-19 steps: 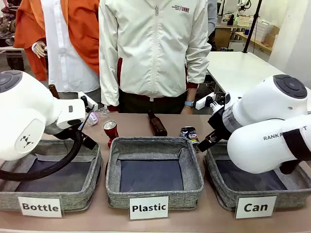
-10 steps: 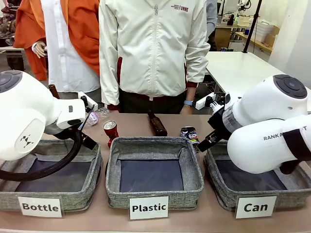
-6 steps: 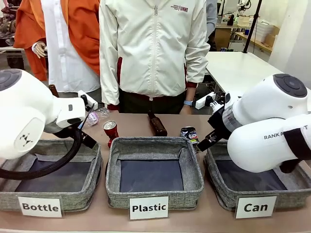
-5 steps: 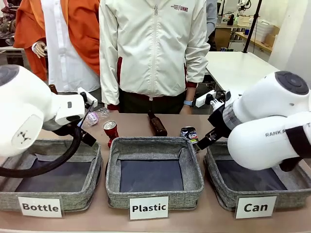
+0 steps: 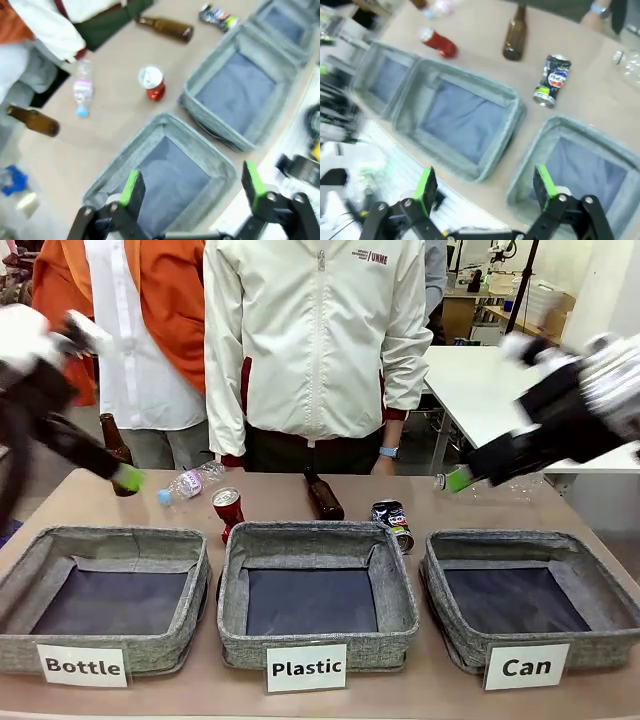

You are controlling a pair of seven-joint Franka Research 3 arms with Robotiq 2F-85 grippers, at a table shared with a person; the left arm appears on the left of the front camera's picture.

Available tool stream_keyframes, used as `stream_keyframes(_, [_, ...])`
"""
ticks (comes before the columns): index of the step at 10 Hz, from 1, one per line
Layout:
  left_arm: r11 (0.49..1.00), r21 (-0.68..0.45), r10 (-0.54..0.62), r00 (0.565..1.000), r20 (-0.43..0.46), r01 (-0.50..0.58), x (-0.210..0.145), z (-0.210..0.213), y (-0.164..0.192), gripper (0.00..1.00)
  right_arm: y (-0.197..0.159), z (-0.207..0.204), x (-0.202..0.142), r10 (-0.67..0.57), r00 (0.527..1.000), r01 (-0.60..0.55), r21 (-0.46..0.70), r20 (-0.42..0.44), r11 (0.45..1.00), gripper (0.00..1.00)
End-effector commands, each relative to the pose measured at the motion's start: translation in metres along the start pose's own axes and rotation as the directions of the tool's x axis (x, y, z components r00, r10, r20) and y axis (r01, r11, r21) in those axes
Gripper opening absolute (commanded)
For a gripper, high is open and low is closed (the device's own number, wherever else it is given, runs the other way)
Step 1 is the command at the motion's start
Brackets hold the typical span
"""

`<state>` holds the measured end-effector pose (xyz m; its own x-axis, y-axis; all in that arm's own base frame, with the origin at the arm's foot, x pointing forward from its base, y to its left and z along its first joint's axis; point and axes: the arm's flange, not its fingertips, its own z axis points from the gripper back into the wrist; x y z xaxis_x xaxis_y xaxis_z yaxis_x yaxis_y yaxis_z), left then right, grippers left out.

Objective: Sort the can waste into the basket.
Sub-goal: Pick up the can waste from the table and place it in the right Fabric basket.

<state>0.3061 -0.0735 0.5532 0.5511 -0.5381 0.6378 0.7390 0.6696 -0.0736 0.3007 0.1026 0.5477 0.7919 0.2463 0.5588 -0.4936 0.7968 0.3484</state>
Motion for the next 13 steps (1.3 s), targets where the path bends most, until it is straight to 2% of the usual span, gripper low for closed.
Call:
stream_keyframes(1, [0.984, -0.170, 0.065, 0.995, 0.075, -0.051, -0.090, 0.045, 0.027, 1.00, -0.039, 0.076, -0.050, -0.149, 0.980, 0.120, 0.207, 0.132, 0.971, 1.00])
stream_keyframes(3, [0.947, -0.251, 0.250, 0.950, 0.186, -0.200, -0.145, 0.081, 0.073, 1.00, -0.103, 0.134, -0.094, -0.352, 0.900, 0.256, 0.343, 0.258, 0.904, 1.00])
stream_keyframes(4, [0.904, -0.298, 0.388, 0.882, 0.266, -0.308, -0.184, 0.090, 0.085, 1.00, -0.137, 0.149, -0.116, -0.423, 0.858, 0.293, 0.399, 0.291, 0.869, 1.00])
stream_keyframes(6, [0.808, -0.404, 0.573, 0.733, 0.366, -0.429, -0.247, 0.091, 0.114, 1.00, -0.193, 0.158, -0.147, -0.552, 0.774, 0.370, 0.485, 0.310, 0.792, 1.00])
stream_keyframes(8, [0.730, -0.468, 0.677, 0.617, 0.402, -0.497, -0.290, 0.088, 0.132, 1.00, -0.240, 0.148, -0.168, -0.658, 0.698, 0.440, 0.554, 0.284, 0.707, 1.00])
stream_keyframes(9, [0.705, -0.502, 0.703, 0.586, 0.403, -0.501, -0.292, 0.075, 0.130, 1.00, -0.258, 0.141, -0.174, -0.699, 0.666, 0.476, 0.573, 0.260, 0.667, 1.00])
stream_keyframes(11, [0.680, -0.520, 0.728, 0.564, 0.390, -0.517, -0.284, 0.047, 0.109, 1.00, -0.288, 0.127, -0.182, -0.743, 0.634, 0.501, 0.617, 0.215, 0.607, 1.00])
stream_keyframes(12, [0.669, -0.520, 0.739, 0.555, 0.383, -0.531, -0.286, 0.049, 0.115, 1.00, -0.293, 0.122, -0.184, -0.754, 0.622, 0.515, 0.616, 0.211, 0.596, 1.00])
stream_keyframes(13, [0.644, -0.497, 0.764, 0.526, 0.373, -0.582, -0.275, 0.039, 0.115, 1.00, -0.290, 0.119, -0.179, -0.737, 0.624, 0.546, 0.531, 0.258, 0.648, 1.00])
